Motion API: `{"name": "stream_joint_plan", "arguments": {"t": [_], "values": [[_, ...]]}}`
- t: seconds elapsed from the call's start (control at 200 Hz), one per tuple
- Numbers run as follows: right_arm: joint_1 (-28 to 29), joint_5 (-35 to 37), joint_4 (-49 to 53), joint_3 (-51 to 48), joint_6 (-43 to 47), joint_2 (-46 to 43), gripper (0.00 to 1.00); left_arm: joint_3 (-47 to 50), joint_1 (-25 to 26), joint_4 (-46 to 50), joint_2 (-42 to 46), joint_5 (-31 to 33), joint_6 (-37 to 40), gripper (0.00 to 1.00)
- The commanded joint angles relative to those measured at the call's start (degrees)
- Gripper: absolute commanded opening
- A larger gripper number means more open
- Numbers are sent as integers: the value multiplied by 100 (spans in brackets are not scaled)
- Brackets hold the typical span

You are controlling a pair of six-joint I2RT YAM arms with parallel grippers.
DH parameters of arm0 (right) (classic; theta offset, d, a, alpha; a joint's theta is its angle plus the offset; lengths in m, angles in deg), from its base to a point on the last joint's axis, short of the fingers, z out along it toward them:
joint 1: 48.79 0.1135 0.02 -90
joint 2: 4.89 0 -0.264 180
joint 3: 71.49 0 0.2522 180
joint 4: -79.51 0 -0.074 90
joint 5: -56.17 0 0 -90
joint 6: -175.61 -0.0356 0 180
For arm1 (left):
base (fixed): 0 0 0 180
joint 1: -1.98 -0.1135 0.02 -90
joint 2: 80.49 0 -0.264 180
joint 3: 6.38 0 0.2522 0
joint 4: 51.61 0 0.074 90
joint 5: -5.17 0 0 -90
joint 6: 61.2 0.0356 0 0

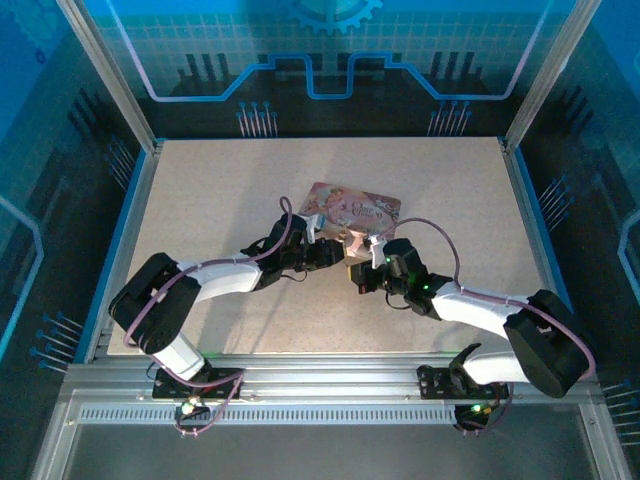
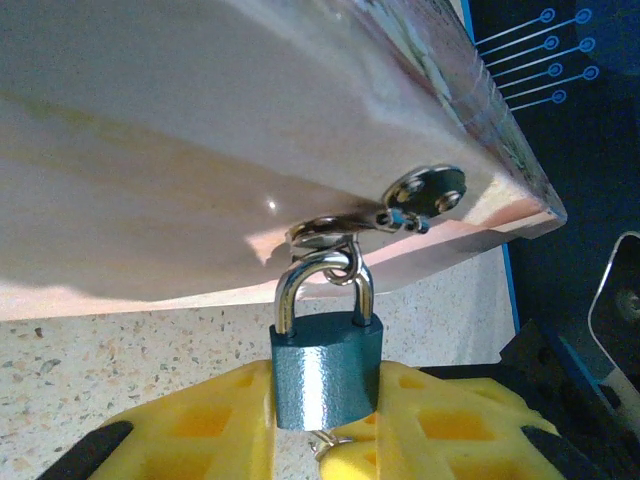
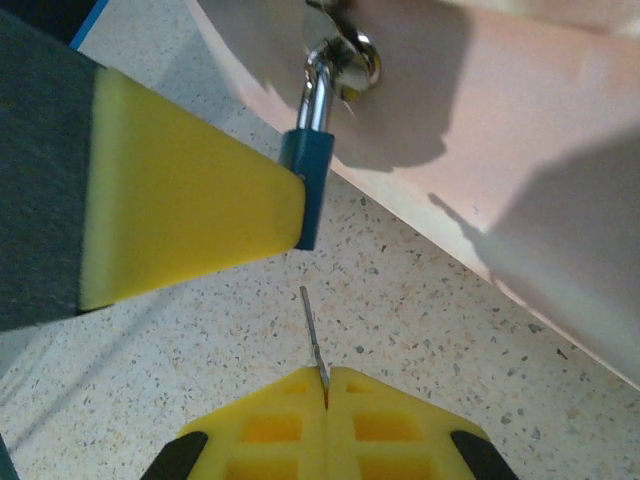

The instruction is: Unlock a padlock with a key

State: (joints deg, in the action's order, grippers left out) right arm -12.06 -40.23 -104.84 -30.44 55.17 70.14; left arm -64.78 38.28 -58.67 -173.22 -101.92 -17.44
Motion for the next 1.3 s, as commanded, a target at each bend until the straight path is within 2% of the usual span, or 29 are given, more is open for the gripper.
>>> {"name": "stream_joint_plan", "arguments": {"t": [0.0,1.291], "values": [[15,102,-263,-39,-114,31,2,-250,31,-206,-61,-181,-69,27],[-8,437,-657,-11,-479,175,1,-333,36,-212,-193,-225,-157,28]]}}
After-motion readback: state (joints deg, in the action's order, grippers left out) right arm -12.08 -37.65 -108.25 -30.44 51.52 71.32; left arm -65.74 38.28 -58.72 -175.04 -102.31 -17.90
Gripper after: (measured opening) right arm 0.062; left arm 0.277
